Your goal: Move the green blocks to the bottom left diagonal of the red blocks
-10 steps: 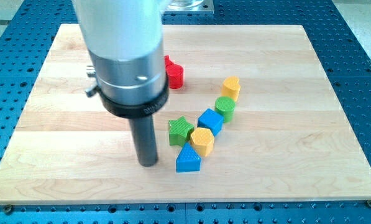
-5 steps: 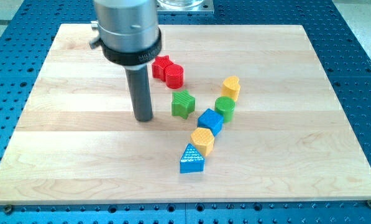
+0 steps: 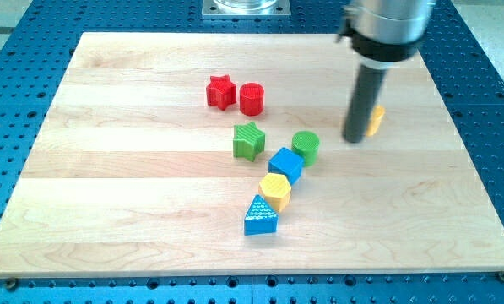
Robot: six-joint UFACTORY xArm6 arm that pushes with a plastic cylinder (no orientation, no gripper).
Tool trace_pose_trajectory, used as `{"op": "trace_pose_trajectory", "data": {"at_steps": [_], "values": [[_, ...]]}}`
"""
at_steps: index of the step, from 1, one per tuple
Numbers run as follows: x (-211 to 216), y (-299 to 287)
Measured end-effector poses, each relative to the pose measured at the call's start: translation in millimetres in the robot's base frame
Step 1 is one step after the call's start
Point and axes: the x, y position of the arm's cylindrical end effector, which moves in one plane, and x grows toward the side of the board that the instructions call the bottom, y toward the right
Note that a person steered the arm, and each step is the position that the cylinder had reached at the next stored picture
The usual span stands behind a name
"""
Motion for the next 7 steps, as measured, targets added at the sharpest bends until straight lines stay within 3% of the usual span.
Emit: {"op": "trace_pose_trajectory", "data": {"at_steps": [1,3,4,5,6,7], "values": [[47,-10],[7,-145],[9,-155],[46,-137],[71,-170],[44,-183]]}}
